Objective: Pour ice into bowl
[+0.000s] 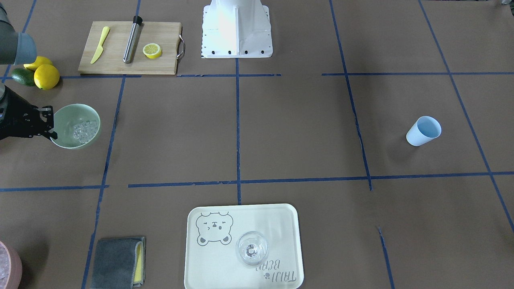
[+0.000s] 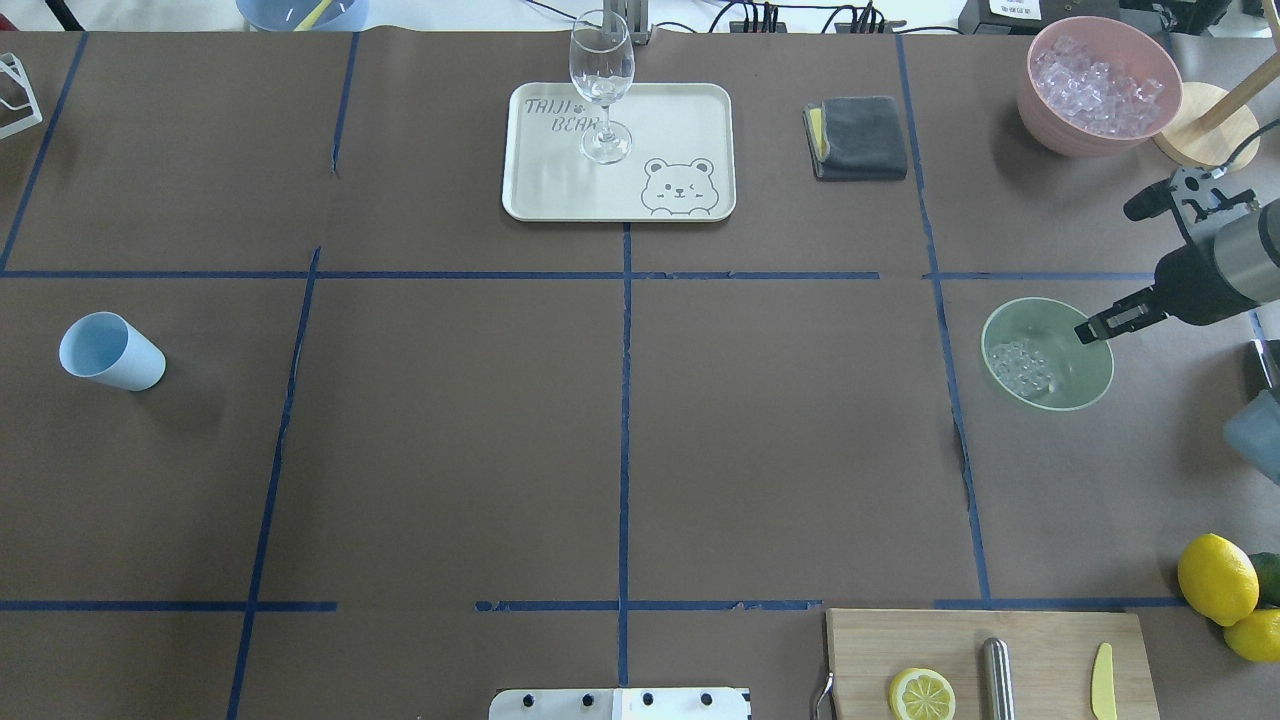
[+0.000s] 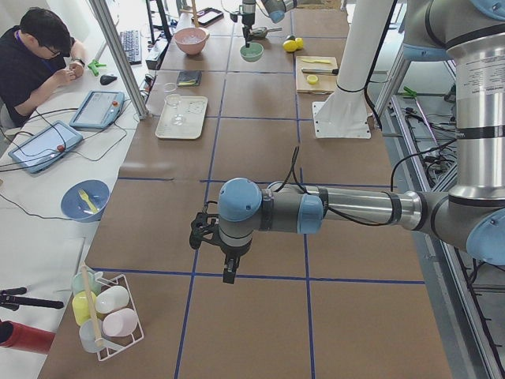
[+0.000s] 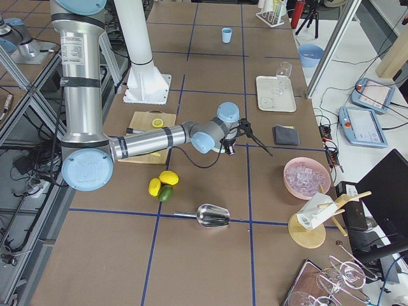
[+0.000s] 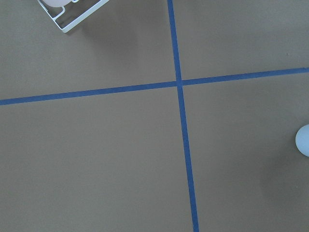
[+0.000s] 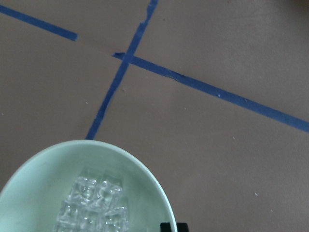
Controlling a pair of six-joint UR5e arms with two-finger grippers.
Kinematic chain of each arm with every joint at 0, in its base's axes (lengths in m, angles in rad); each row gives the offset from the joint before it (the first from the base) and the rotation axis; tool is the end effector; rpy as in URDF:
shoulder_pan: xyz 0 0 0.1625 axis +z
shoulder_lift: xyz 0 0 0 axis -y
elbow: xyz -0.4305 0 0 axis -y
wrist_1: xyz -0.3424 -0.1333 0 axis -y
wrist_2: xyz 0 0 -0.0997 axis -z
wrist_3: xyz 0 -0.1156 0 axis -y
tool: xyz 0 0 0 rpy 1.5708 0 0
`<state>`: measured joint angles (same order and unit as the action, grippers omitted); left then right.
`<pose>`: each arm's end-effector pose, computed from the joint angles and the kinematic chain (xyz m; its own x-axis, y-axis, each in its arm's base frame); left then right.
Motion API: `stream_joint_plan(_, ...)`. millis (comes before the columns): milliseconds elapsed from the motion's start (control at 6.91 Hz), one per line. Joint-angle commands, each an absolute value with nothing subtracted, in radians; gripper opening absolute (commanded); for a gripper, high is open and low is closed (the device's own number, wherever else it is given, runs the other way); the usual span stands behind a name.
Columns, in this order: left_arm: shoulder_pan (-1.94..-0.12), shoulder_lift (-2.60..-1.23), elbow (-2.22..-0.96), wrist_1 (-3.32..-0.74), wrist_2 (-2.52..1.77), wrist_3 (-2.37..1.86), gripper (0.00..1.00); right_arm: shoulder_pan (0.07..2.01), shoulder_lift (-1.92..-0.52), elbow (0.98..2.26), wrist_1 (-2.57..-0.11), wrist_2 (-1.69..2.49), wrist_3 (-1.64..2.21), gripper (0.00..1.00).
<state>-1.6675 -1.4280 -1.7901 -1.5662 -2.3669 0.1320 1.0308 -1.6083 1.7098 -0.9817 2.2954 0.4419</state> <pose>-0.0877 -0.3787 0.6359 0.7078 0.1144 -0.6971 0.0032 0.9863 0.1650 -0.1861 -0.4207 0.5612 0.5538 -0.3926 0.7343 0.1764 0.9172 0.3573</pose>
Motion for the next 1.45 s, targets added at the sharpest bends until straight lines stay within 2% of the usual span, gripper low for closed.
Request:
stream_joint_plan(0, -1.666, -1.430, -1.798, -1.566, -2.367, 0.132, 1.00, 1.034, -1.655, 1.601, -0.794, 2.304, 0.460, 0.00)
stream_joint_plan(434, -1.666, -1.428, -1.799, -1.568, -2.367, 0.133, 1.00, 1.032, -1.651, 1.562, -0.738, 2.303, 0.476, 0.00)
stream_joint_plan(579, -1.664, -1.428, -1.801, -1.568, -2.367, 0.135, 1.00, 1.032, -1.649, 1.563, -0.738, 2.301, 0.477, 0.91)
stream_joint_plan(723, -1.664, -1.428, -1.802, -1.568, -2.367, 0.135, 1.00, 1.057, -1.643, 1.569, -0.738, 2.299, 0.479, 1.00)
stream_joint_plan(1013, -1.666, -1.428, -1.805, -1.569, -2.367, 0.137, 1.00, 1.211, -1.638, 1.581, -0.820, 2.321, 0.460, 1.00)
stream_joint_plan(1302, -1.666, -1.439, -1.805, -1.571, -2.368, 0.138, 1.00, 1.383, -1.629, 1.612, -1.078, 2.324, 0.205, 1.00)
